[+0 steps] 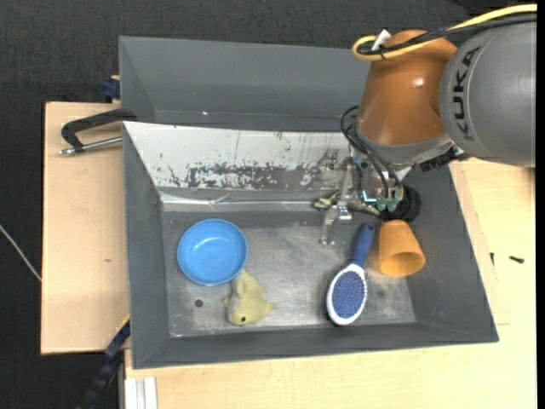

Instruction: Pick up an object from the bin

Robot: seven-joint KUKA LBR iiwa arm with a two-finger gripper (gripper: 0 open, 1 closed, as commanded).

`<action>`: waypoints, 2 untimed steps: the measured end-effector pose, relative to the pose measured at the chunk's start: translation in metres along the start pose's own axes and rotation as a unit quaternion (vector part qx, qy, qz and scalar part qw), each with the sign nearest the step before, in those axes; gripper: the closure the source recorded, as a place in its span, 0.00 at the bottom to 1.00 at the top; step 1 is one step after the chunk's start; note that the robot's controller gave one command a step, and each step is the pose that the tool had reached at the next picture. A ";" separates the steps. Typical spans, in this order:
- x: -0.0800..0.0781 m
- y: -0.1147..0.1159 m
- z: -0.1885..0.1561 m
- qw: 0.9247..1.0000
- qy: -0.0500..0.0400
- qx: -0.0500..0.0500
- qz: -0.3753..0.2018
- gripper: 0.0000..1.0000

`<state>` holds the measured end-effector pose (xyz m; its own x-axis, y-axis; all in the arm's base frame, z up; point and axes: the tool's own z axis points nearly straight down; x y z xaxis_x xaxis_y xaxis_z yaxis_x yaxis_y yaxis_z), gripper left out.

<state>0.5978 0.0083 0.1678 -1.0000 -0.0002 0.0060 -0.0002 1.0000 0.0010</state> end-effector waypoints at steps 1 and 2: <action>0.009 -0.052 0.049 0.987 -0.002 0.001 -0.161 0.00; 0.087 -0.105 0.097 0.926 -0.003 0.001 -0.377 0.00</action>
Offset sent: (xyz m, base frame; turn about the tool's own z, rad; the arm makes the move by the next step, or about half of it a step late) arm -0.0094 -0.0504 -0.0485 -0.3268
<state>0.5102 -0.0962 0.0714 -0.7155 -0.6986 0.0000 -0.6986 0.7155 0.0003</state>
